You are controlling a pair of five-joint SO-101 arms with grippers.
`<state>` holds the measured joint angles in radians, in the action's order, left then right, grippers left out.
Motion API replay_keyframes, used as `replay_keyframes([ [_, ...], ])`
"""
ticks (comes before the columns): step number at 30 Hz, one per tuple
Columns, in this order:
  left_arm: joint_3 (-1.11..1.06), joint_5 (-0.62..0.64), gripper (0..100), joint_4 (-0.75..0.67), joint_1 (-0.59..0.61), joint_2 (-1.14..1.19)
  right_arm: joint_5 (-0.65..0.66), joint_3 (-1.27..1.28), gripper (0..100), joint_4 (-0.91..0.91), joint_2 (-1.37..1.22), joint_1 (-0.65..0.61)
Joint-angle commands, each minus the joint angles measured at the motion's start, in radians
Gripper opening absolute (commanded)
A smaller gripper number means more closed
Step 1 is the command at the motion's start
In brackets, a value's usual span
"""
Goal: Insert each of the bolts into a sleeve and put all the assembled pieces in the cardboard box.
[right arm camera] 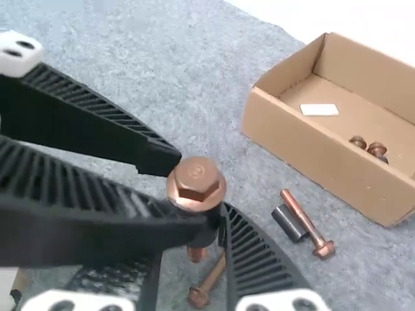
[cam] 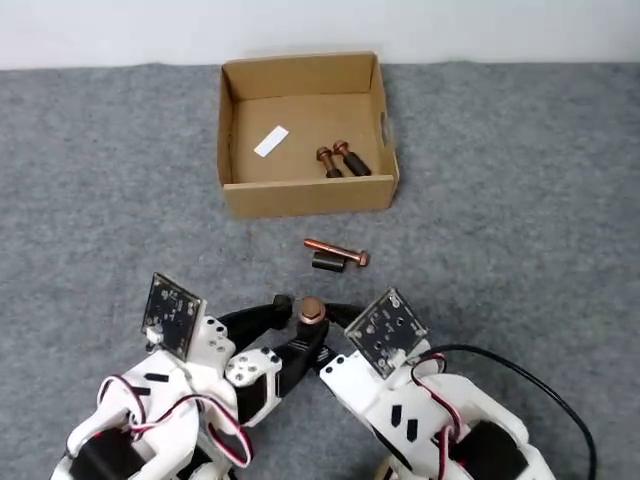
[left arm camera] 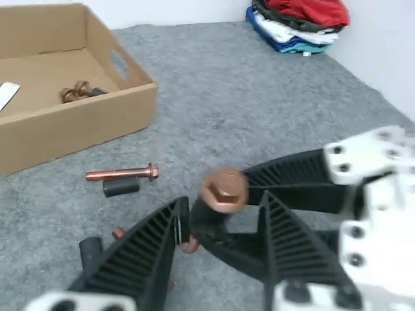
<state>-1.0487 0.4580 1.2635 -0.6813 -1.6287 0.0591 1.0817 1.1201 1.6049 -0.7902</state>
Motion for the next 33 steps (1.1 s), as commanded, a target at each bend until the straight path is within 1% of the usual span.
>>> replay_keyframes([
  [1,0.079,-0.017,20,0.014,-0.003,0.006,0.008,-0.043,0.8,-0.047,0.004,0.005],
  [4,0.117,-0.017,19,0.029,-0.003,0.006,0.008,-0.041,0.8,-0.047,0.001,0.005],
  [6,0.136,-0.017,17,0.034,-0.003,0.006,0.008,-0.041,0.8,-0.047,0.001,0.007],
  [9,0.159,-0.028,8,0.026,0.009,0.005,0.008,-0.041,0.8,-0.045,0.001,0.007],
  [11,0.154,-0.071,0,0.015,0.061,0.000,0.002,-0.041,0.8,-0.045,0.001,0.024],
  [13,0.145,-0.126,1,0.000,0.140,0.000,-0.043,-0.044,0.8,-0.047,-0.001,0.070],
  [16,0.077,-0.210,0,-0.017,0.279,0.000,-0.172,-0.048,0.8,-0.045,-0.008,0.168],
  [18,0.007,-0.255,0,-0.017,0.367,-0.002,-0.206,-0.052,0.8,-0.051,-0.044,0.216],
  [20,-0.068,-0.272,0,-0.018,0.440,-0.002,-0.241,-0.086,0.8,-0.056,-0.099,0.243],
  [23,-0.200,-0.275,0,-0.058,0.531,-0.002,-0.305,-0.169,0.8,-0.056,-0.225,0.255],
  [26,-0.312,-0.276,0,-0.083,0.574,-0.002,-0.353,-0.269,0.8,-0.056,-0.366,0.255],
  [29,-0.403,-0.276,0,-0.132,0.583,-0.002,-0.356,-0.364,0.8,-0.067,-0.499,0.257],
  [33,-0.479,-0.273,0,-0.206,0.583,-0.002,-0.351,-0.450,0.8,-0.174,-0.653,0.291],
])
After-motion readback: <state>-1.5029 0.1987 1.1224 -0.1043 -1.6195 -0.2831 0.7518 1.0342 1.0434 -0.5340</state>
